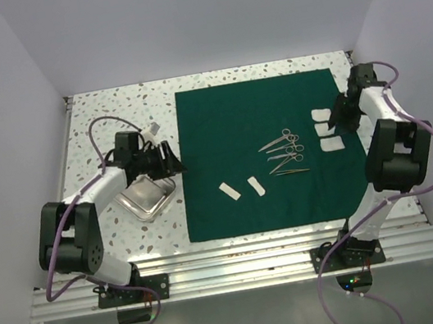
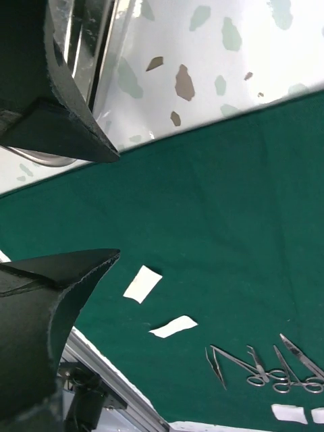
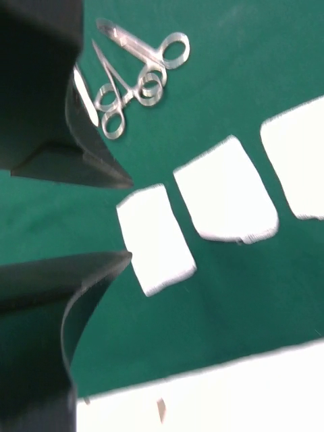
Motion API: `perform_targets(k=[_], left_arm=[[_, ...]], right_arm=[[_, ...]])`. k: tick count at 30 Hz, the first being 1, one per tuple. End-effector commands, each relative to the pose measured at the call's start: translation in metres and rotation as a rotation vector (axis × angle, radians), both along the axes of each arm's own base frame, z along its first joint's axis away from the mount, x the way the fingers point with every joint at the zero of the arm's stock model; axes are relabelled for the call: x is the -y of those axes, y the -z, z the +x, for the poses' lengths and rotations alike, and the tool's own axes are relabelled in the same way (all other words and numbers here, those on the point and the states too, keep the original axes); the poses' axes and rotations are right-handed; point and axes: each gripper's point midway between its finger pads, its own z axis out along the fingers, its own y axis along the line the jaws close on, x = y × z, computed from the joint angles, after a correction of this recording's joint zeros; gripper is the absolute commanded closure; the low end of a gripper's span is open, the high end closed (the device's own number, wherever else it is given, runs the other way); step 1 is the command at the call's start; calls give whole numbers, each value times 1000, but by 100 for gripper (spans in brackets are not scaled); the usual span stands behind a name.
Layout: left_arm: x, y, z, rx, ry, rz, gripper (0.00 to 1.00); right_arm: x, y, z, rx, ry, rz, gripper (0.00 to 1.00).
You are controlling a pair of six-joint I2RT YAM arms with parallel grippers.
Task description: Prepare the surgical pack
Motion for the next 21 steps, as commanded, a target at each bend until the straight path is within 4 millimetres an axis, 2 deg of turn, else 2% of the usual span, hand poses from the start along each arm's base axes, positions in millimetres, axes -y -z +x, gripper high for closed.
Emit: perform_targets(k=[1, 5, 8, 13, 17, 21], left_arm=[[6, -13, 14, 70, 47, -6, 43], [8, -12, 13, 56, 65, 5, 43], [15, -7, 12, 37, 82, -12, 43], [21, -3, 4, 23, 106, -15, 43], [20, -4, 8, 29, 106, -4, 43], [20, -4, 8, 30, 106, -2, 43]], right_arm=[[23, 0, -1, -43, -85, -97, 53], [24, 12, -5, -82, -186, -99, 46], [29, 17, -7, -92, -213, -126, 46], [41, 26, -7, -108, -240, -129, 52], [38, 34, -5, -117, -249, -106, 57], [35, 38, -5, -117, -256, -89, 57]])
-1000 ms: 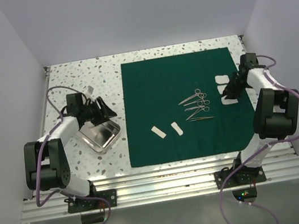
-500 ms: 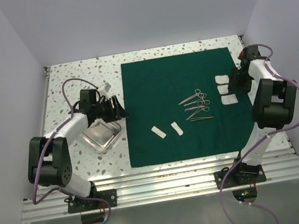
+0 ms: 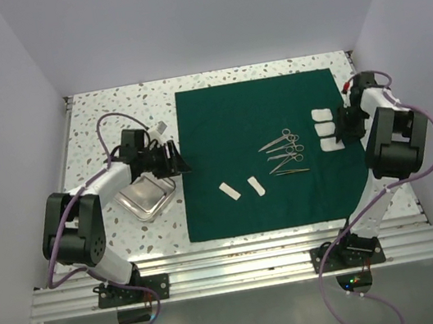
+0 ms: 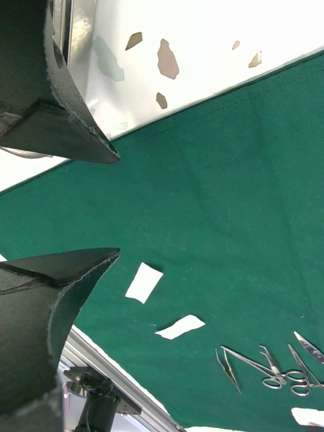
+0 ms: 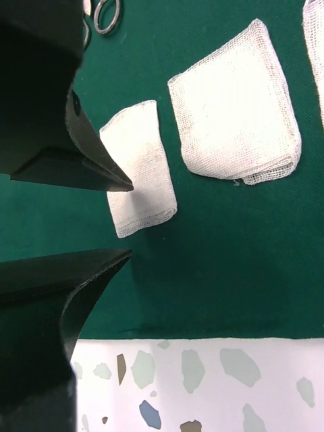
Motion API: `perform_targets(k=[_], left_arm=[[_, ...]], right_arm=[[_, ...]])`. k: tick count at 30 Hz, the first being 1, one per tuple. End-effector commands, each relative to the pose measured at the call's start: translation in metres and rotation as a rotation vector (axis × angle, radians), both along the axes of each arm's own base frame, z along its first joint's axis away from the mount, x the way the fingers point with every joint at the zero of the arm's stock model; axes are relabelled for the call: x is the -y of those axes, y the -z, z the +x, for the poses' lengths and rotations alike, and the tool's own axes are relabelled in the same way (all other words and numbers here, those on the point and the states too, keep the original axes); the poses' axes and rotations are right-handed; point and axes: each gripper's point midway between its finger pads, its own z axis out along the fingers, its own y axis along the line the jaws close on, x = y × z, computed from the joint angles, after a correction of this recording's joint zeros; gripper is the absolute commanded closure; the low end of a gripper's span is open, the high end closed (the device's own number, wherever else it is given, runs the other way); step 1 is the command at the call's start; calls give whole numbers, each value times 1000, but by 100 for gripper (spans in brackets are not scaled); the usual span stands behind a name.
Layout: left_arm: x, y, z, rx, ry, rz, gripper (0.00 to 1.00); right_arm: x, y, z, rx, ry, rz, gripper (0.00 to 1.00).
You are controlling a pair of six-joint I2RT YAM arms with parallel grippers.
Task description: Prepare the surgical pack
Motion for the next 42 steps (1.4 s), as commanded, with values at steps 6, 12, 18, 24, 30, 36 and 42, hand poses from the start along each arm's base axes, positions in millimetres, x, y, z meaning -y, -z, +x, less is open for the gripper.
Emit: perform_targets(k=[6, 12, 18, 24, 30, 36, 42], left_arm=[[1, -8, 6, 39, 30, 9, 43], [3, -5, 5, 29, 33, 1, 43], [4, -5, 4, 32, 36, -3, 43], [3, -6, 2, 36, 37, -3, 42], [4, -6, 1, 37, 39, -10, 41], [5, -3, -1, 28, 40, -15, 41], [5, -4, -1, 32, 43, -22, 40]], right_arm=[[2, -2, 14, 25, -26, 2, 57], [-1, 1, 16, 15, -32, 9, 58], [-8, 3, 17, 2, -47, -7, 61], [-10, 6, 16, -13, -46, -30, 68], [-10, 9, 13, -26, -39, -30, 70], [-6, 5, 12, -22, -17, -51, 77], [3, -9, 11, 6, 33, -88, 100]])
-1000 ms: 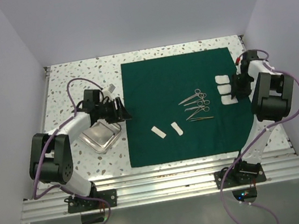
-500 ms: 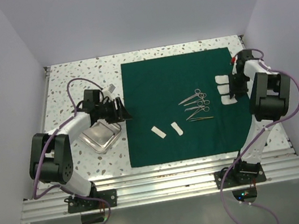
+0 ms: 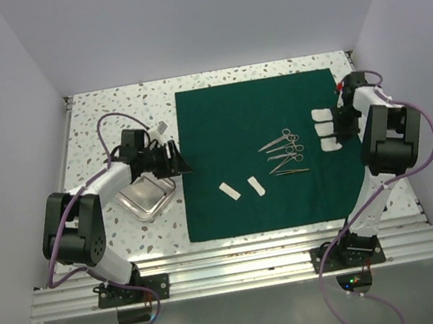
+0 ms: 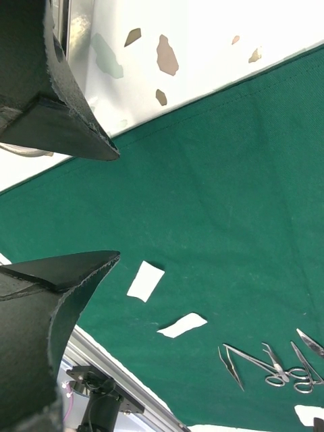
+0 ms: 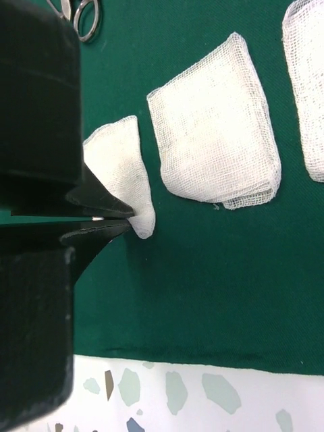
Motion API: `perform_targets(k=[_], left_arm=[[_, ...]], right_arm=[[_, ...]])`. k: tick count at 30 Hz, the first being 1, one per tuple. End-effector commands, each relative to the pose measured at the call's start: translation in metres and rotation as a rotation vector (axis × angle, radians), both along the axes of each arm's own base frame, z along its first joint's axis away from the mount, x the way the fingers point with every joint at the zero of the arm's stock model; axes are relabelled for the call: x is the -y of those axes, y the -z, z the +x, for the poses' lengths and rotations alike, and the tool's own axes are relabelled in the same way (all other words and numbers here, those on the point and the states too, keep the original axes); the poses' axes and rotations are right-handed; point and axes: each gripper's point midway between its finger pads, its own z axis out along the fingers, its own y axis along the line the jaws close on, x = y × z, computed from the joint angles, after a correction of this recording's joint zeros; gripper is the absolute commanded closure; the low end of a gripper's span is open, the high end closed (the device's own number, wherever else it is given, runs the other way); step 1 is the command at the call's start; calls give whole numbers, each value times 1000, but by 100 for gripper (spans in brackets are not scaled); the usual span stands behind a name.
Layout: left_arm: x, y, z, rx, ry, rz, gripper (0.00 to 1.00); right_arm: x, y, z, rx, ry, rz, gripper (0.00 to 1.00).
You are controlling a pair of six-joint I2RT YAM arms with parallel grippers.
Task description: Prepare the surgical pack
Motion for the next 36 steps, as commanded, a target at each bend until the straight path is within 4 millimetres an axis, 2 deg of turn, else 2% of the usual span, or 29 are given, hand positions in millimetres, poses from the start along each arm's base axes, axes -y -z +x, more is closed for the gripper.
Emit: perform_targets(k=[1, 4, 10, 16, 22, 28, 32, 36], left_arm=[[5, -4, 0, 32, 33, -21, 40], [5, -4, -2, 31, 35, -23, 40], [6, -1, -2, 21, 36, -28, 39], [7, 2, -3, 12, 38, -33, 39], [6, 1, -2, 17, 36, -27, 39], [5, 1, -1, 20, 35, -19, 39], [4, 3, -1, 14, 34, -12, 39], [4, 4, -1, 16, 34, -10, 39]], right_arm=[[14, -22, 3, 48, 50, -61, 100], [12, -39, 5, 93, 50, -57, 100], [-9, -69, 1, 151, 52, -12, 100], [-24, -81, 12, 202, 44, 71, 100], [-40, -80, 35, 225, 28, 141, 100], [-38, -74, 58, 258, 10, 149, 100], [-31, -65, 63, 227, -32, 118, 100], [-28, -55, 59, 200, -72, 102, 100]])
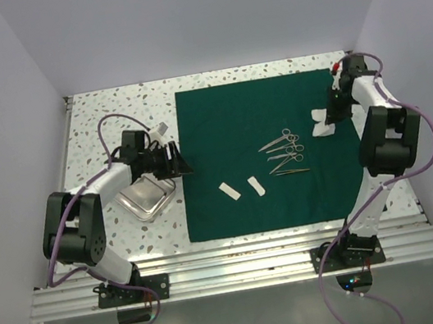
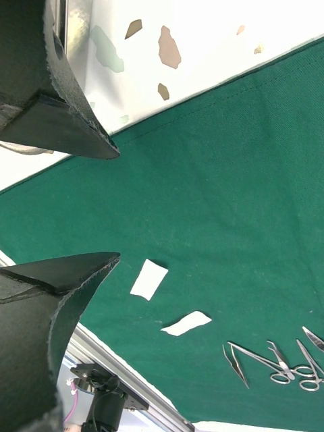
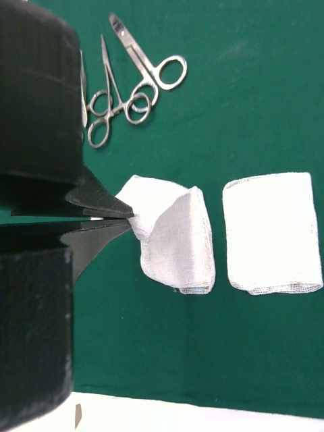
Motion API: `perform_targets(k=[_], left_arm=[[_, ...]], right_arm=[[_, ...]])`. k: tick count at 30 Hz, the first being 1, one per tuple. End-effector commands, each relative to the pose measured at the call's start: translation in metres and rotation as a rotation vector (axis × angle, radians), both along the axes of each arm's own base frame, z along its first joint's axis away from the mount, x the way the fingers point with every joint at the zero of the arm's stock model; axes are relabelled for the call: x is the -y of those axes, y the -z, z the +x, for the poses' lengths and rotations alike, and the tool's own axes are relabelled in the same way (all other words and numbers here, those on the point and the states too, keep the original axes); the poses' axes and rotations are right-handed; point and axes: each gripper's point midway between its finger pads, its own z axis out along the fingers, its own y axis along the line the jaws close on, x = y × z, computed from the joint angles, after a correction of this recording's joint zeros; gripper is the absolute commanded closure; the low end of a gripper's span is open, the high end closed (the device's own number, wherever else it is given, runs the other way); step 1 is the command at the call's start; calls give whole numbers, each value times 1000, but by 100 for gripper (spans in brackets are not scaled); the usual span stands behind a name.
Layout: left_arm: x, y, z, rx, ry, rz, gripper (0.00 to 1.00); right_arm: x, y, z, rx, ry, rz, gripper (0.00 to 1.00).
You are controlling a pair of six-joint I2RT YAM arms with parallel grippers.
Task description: Prepare the surgical pack
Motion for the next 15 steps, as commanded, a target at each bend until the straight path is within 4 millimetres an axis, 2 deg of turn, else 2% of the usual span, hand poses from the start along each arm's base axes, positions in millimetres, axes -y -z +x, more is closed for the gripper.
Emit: perform_targets(k=[1, 6, 13, 15], left_arm=[[2, 1, 2, 24, 24, 3, 39], [2, 3, 2, 23, 24, 6, 38], [2, 4, 2, 18, 26, 1, 38], [2, 4, 1, 18, 26, 1, 38]], right_arm=[[5, -2, 6, 18, -53, -30, 100], [4, 7, 5, 13, -54, -23, 100], [24, 2, 10, 4, -50, -126, 100], [26, 6, 12, -7, -56, -131, 100]])
